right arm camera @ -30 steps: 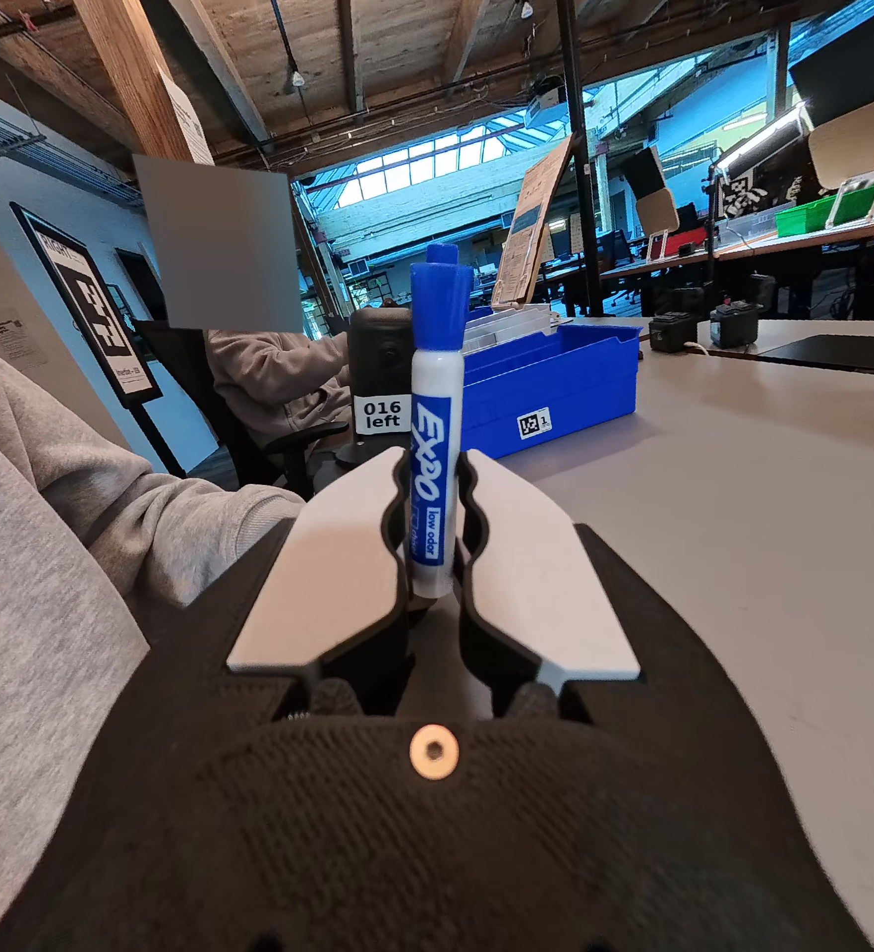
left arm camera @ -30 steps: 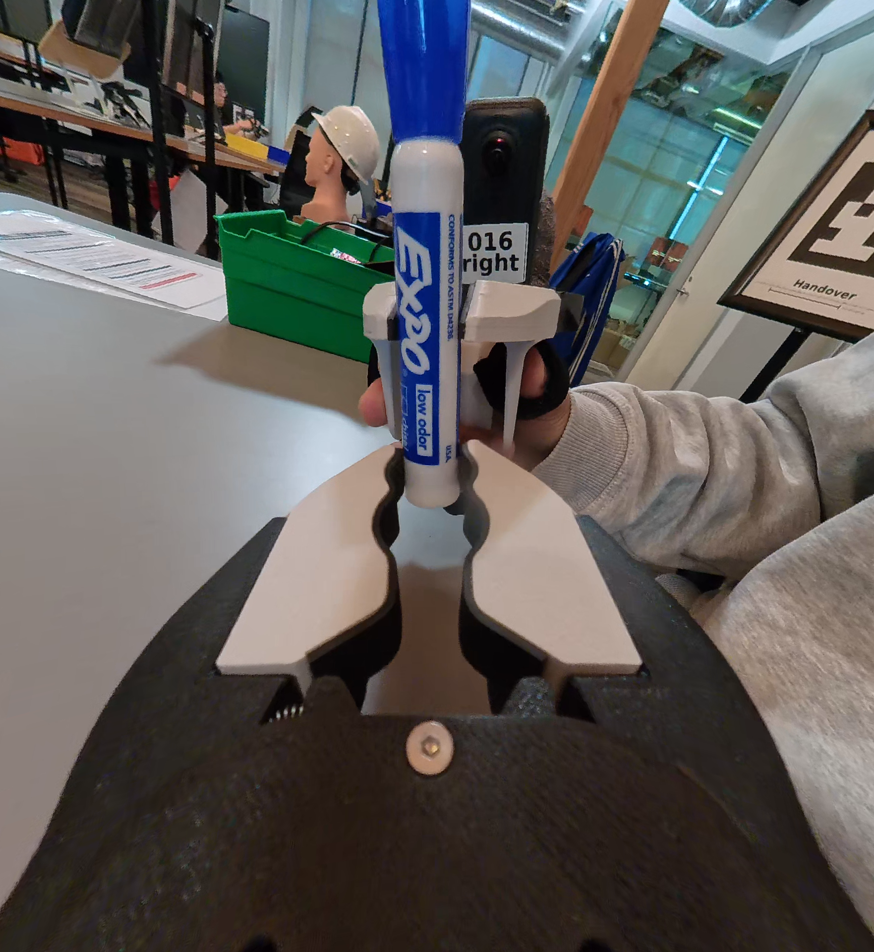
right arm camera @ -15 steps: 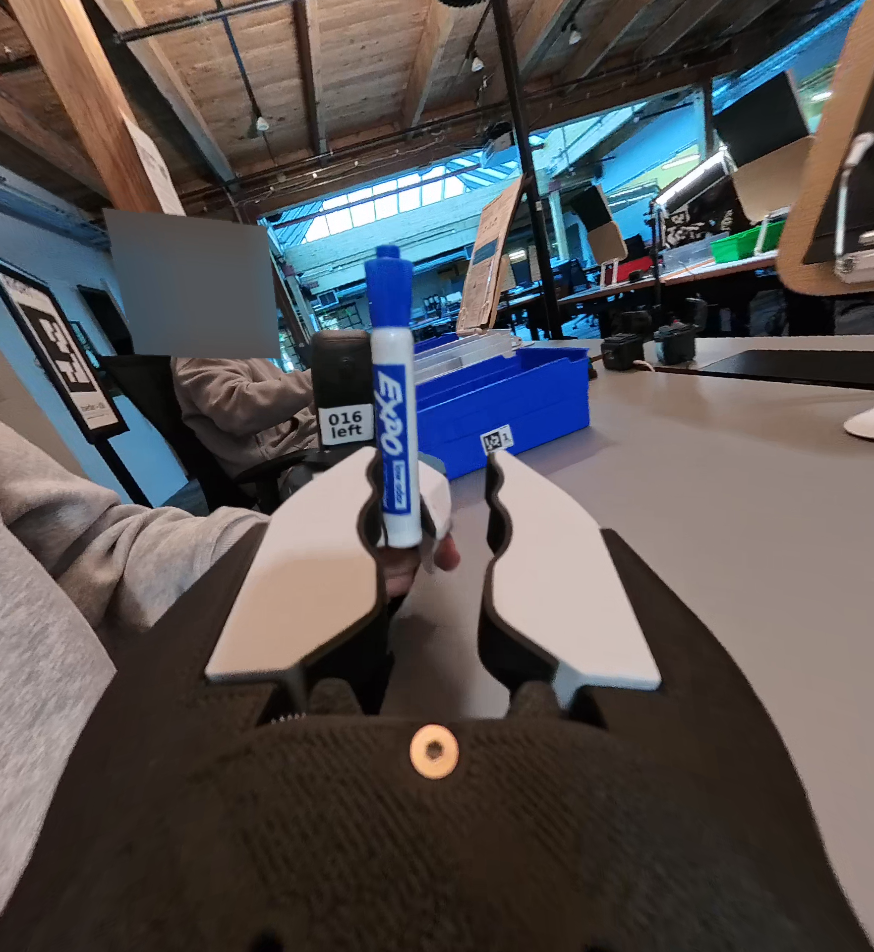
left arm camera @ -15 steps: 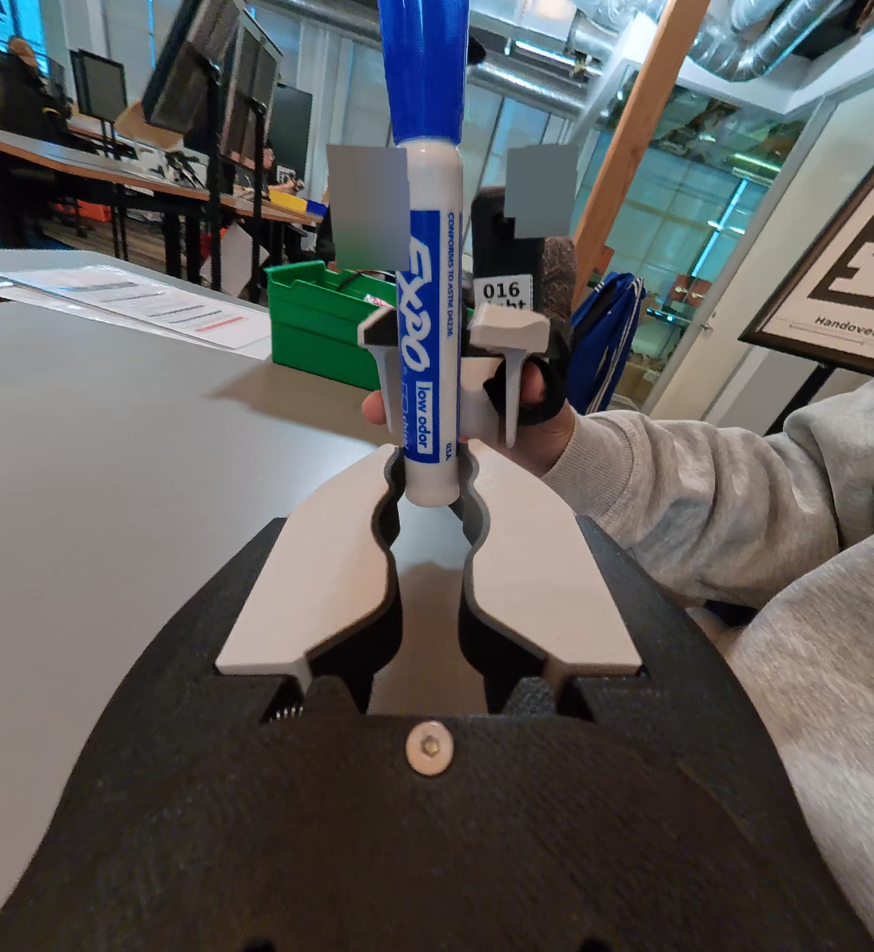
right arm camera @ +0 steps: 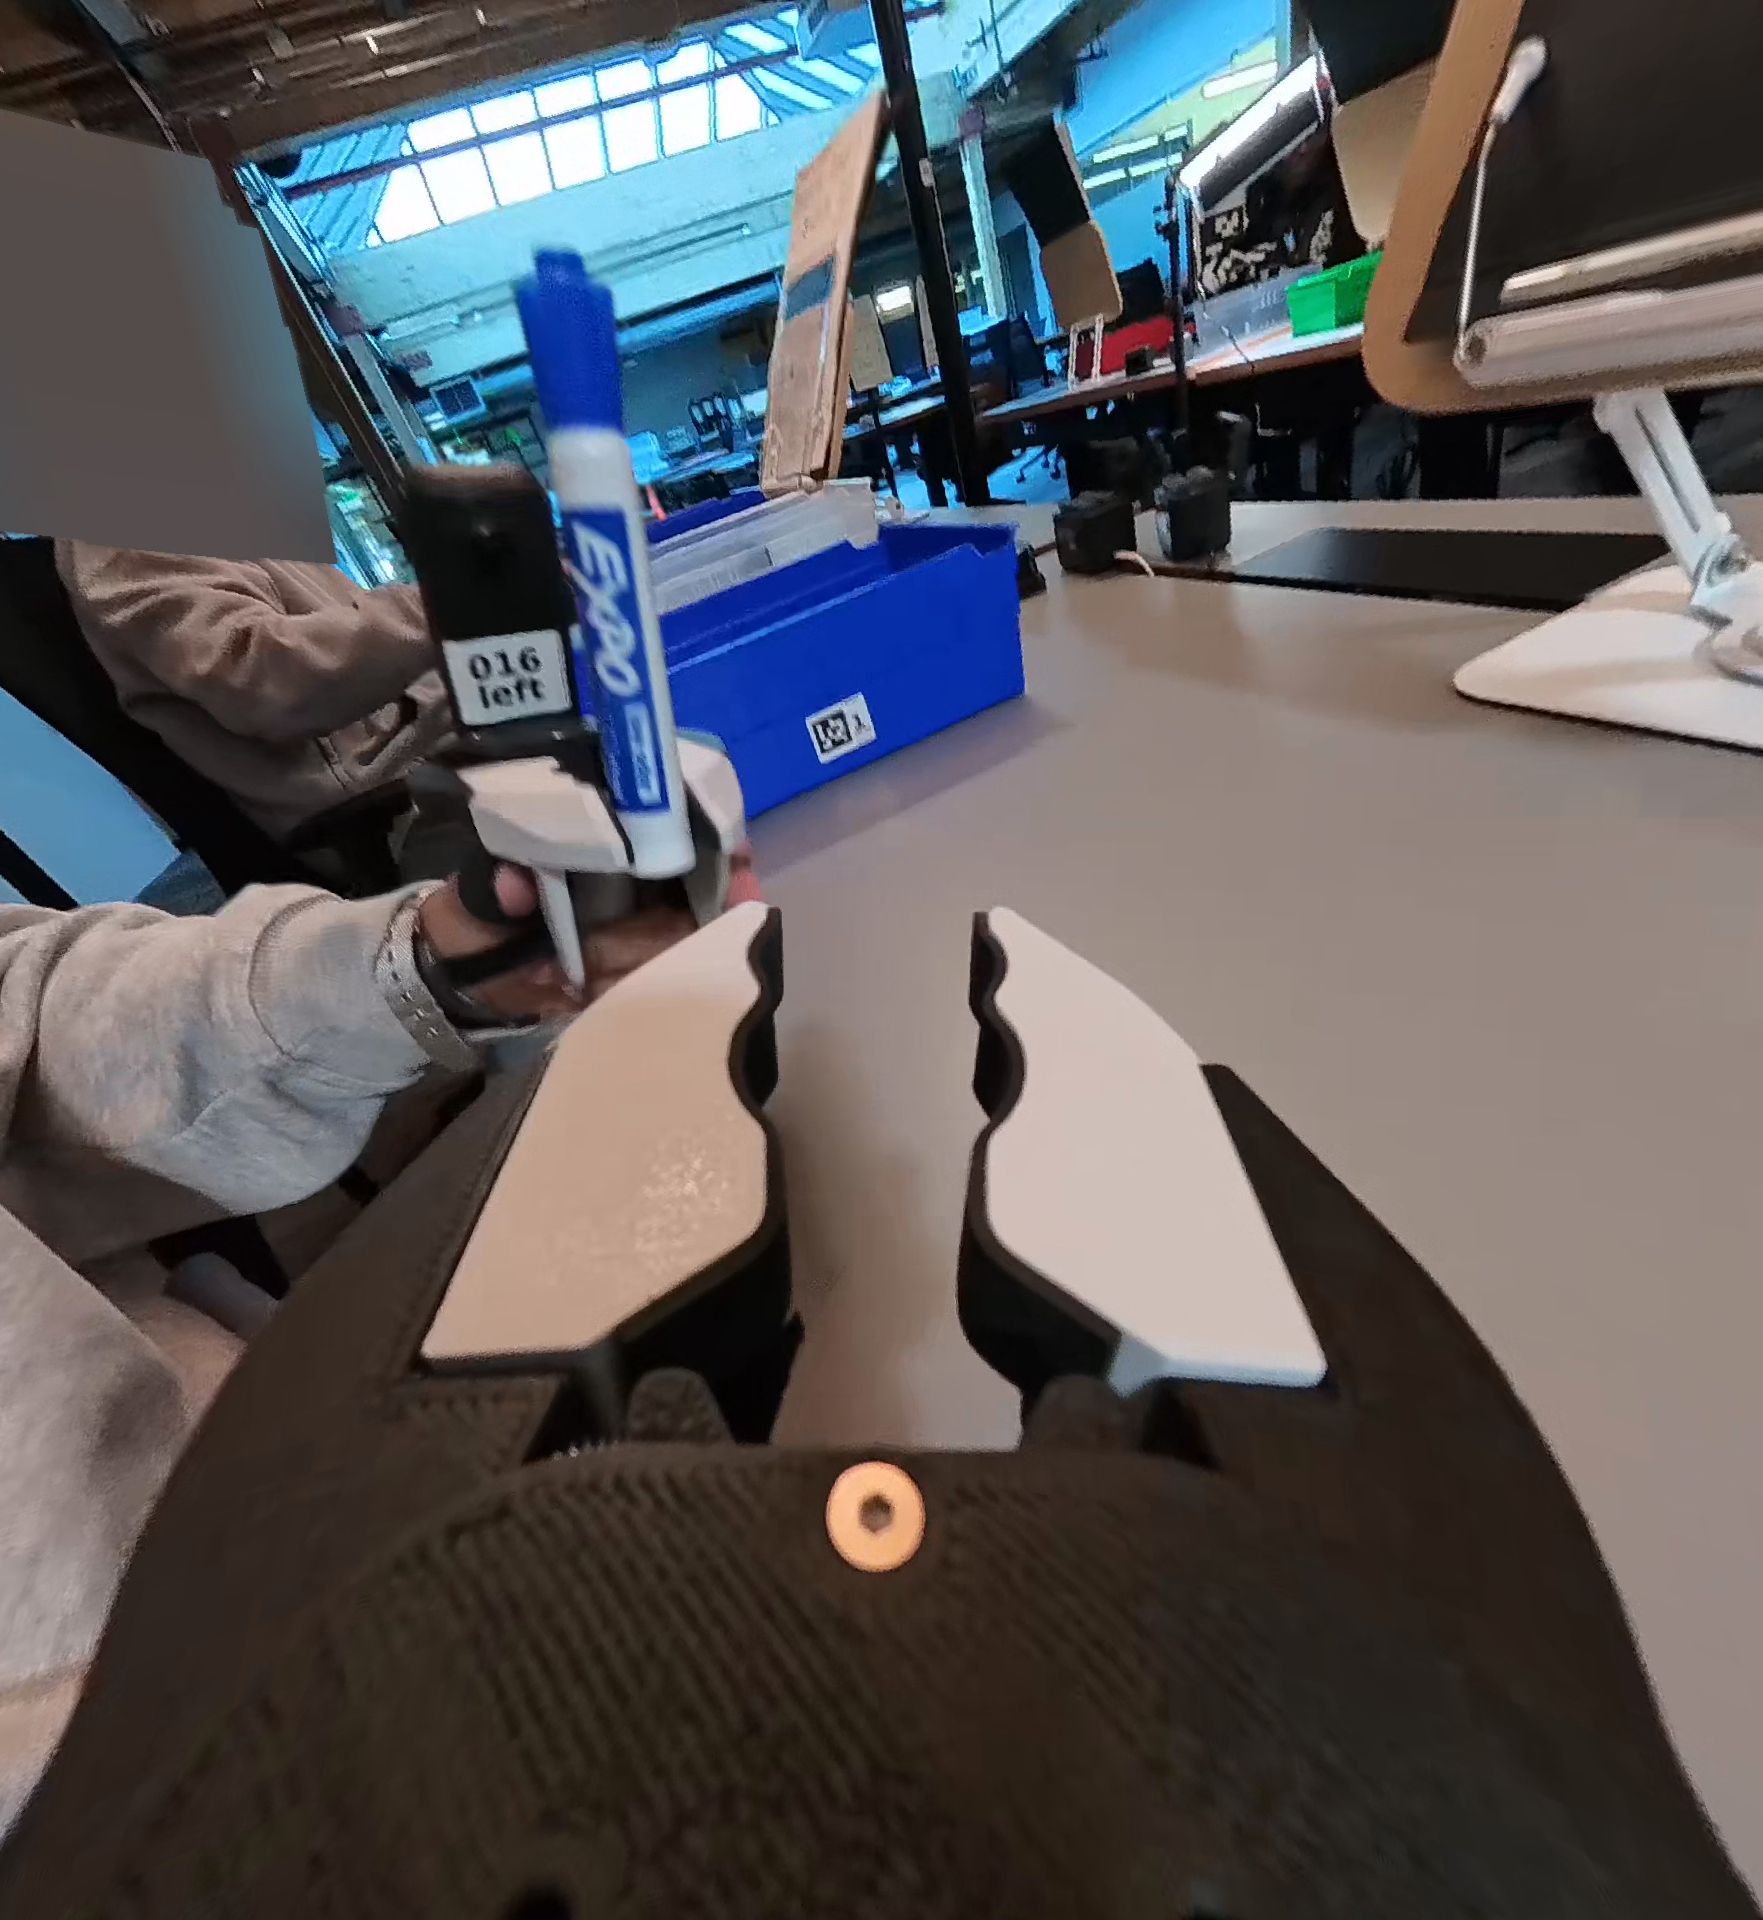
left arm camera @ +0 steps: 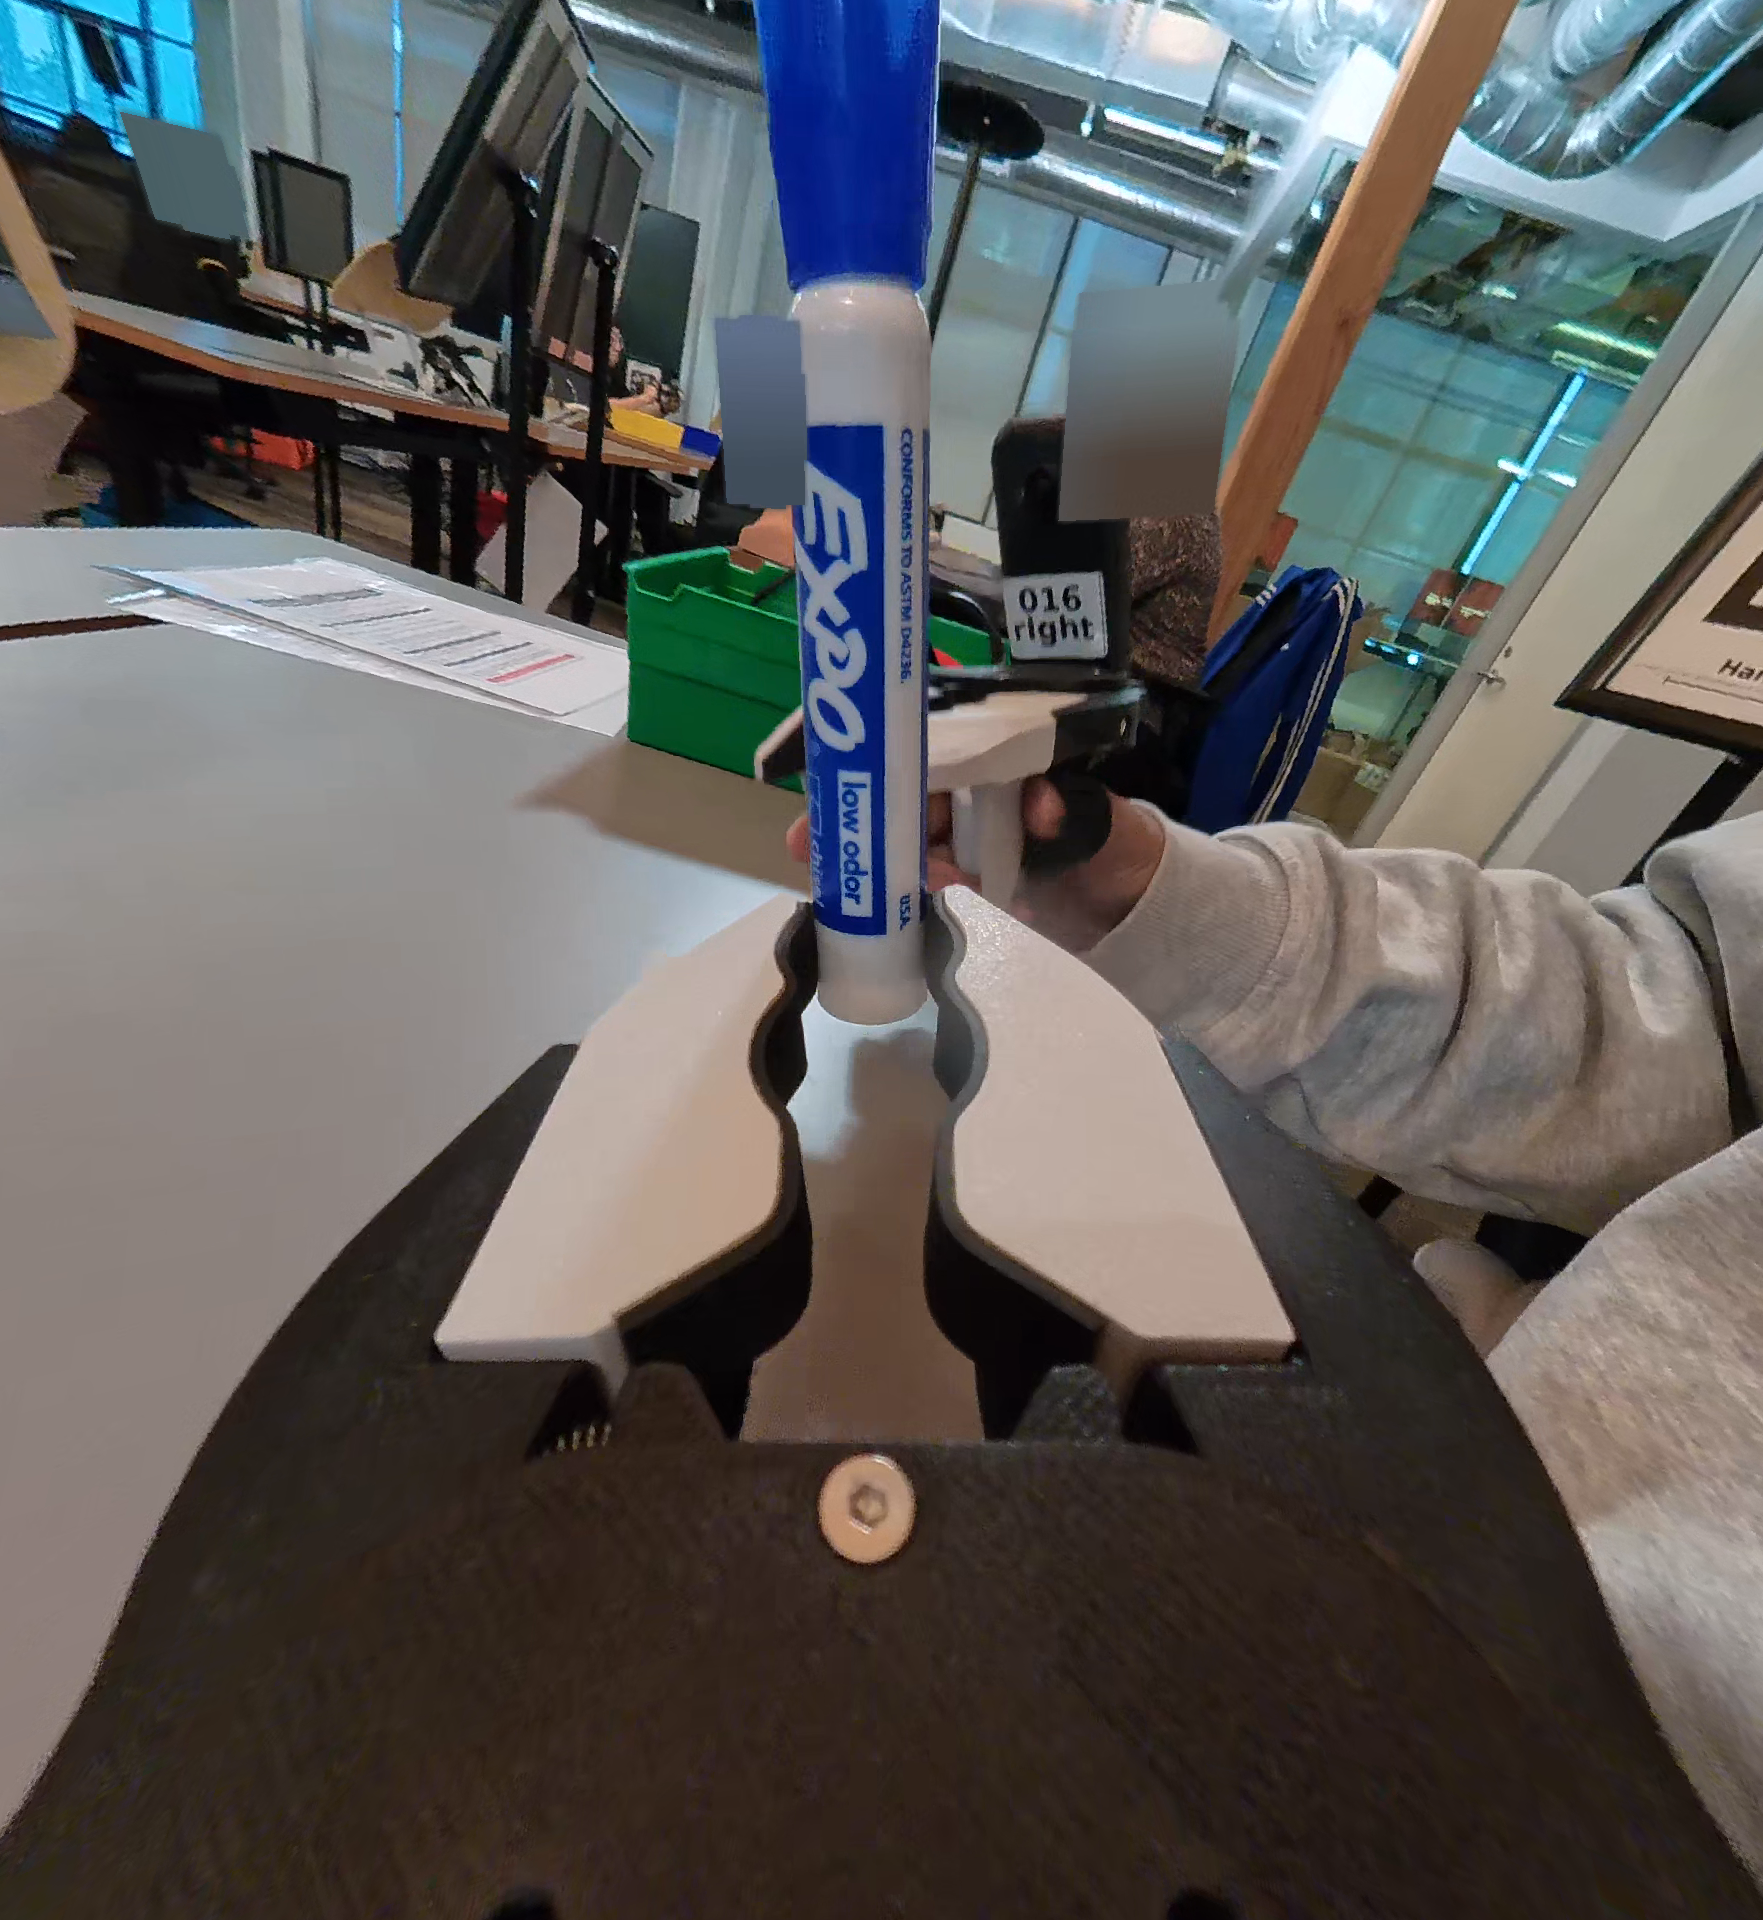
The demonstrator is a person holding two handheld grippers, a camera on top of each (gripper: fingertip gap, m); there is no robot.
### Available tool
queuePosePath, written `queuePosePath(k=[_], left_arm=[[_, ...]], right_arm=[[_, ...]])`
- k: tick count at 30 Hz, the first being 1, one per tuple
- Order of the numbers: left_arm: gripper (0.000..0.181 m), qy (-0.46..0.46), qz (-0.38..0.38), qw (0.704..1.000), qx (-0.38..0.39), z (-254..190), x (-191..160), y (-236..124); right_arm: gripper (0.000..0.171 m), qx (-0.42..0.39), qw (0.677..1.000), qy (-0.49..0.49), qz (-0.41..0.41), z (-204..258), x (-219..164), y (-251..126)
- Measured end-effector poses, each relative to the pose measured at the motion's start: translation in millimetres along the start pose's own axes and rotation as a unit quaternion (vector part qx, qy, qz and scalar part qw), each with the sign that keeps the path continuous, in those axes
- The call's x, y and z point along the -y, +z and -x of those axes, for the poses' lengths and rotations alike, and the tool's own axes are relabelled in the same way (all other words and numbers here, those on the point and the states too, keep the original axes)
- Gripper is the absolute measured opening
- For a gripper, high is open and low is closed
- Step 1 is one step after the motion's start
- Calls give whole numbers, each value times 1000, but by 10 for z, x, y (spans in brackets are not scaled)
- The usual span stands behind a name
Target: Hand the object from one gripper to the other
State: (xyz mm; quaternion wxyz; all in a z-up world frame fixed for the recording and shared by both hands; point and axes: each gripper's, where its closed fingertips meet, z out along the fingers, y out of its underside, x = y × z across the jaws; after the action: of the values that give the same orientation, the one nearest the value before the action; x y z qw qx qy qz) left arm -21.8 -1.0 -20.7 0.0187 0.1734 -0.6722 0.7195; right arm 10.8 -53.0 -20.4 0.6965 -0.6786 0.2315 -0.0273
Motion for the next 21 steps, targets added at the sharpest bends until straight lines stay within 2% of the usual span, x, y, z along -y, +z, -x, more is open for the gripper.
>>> queuePosePath(k=[8, 13, 18, 21], left_arm=[[20, 1, 39, 998, -45, -269, -222, 231], [20, 8, 61, 996, -66, -413, -334, 327], [20, 8, 64, 995, -76, -467, -359, 344], [20, 2, 61, 995, -75, -457, -343, 333]], right_arm=[[38, 49, 997, -37, -51, 488, 497, 36], [39, 66, 995, -47, -53, 650, 590, 55], [21, 70, 995, -56, -46, 689, 557, 76], [19, 70, 995, -58, -50, 700, 566, 73]])
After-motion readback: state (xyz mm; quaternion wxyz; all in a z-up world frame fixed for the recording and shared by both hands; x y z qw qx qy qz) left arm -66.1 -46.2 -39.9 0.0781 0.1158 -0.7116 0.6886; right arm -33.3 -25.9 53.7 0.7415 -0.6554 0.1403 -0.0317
